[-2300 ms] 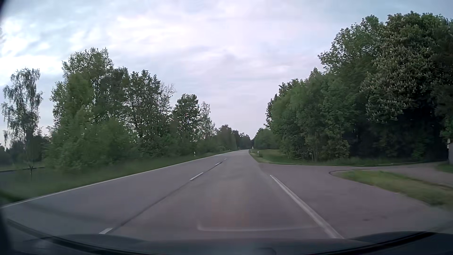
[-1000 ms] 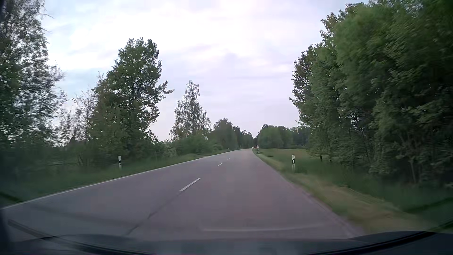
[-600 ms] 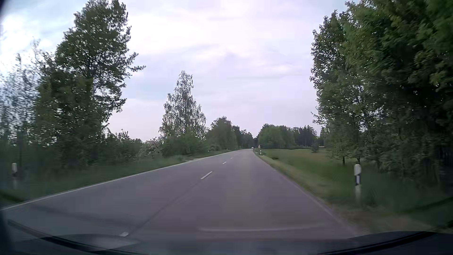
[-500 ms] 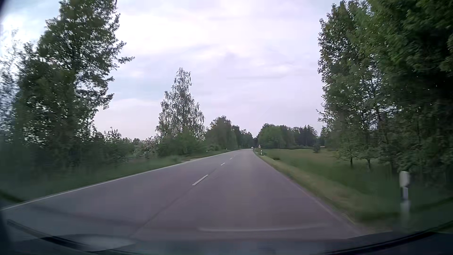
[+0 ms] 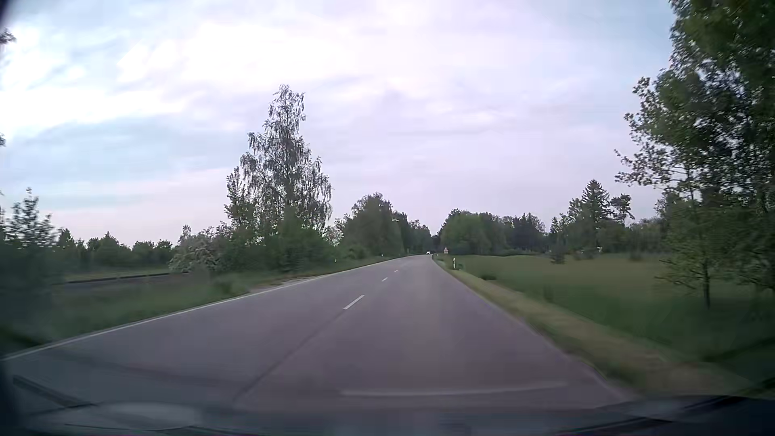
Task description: Follow the waypoints while adhering to traffic rules and regulations
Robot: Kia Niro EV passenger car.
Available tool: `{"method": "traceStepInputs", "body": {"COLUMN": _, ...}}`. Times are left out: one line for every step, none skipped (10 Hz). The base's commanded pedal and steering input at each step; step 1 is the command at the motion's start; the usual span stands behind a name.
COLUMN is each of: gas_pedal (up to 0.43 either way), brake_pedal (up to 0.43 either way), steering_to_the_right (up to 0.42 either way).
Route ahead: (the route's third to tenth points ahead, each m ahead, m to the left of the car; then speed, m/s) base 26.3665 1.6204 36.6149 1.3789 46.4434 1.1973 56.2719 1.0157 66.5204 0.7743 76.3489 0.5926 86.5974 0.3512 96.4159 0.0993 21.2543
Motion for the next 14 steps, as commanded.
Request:
{"method": "traceStepInputs", "body": {"gas_pedal": 0.228, "brake_pedal": 0.0, "steering_to_the_right": 0.002}}
{"method": "traceStepInputs", "body": {"gas_pedal": 0.228, "brake_pedal": 0.0, "steering_to_the_right": 0.002}}
{"method": "traceStepInputs", "body": {"gas_pedal": 0.228, "brake_pedal": 0.0, "steering_to_the_right": 0.002}}
{"method": "traceStepInputs", "body": {"gas_pedal": 0.228, "brake_pedal": 0.0, "steering_to_the_right": 0.002}}
{"method": "traceStepInputs", "body": {"gas_pedal": 0.228, "brake_pedal": 0.0, "steering_to_the_right": 0.002}}
{"method": "traceStepInputs", "body": {"gas_pedal": 0.22, "brake_pedal": 0.0, "steering_to_the_right": 0.002}}
{"method": "traceStepInputs", "body": {"gas_pedal": 0.22, "brake_pedal": 0.0, "steering_to_the_right": 0.002}}
{"method": "traceStepInputs", "body": {"gas_pedal": 0.22, "brake_pedal": 0.0, "steering_to_the_right": 0.002}}
{"method": "traceStepInputs", "body": {"gas_pedal": 0.22, "brake_pedal": 0.0, "steering_to_the_right": 0.002}}
{"method": "traceStepInputs", "body": {"gas_pedal": 0.22, "brake_pedal": 0.0, "steering_to_the_right": 0.002}}
{"method": "traceStepInputs", "body": {"gas_pedal": 0.22, "brake_pedal": 0.0, "steering_to_the_right": 0.002}}
{"method": "traceStepInputs", "body": {"gas_pedal": 0.22, "brake_pedal": 0.0, "steering_to_the_right": 0.002}}
{"method": "traceStepInputs", "body": {"gas_pedal": 0.22, "brake_pedal": 0.0, "steering_to_the_right": 0.002}}
{"method": "traceStepInputs", "body": {"gas_pedal": 0.228, "brake_pedal": 0.0, "steering_to_the_right": 0.002}}
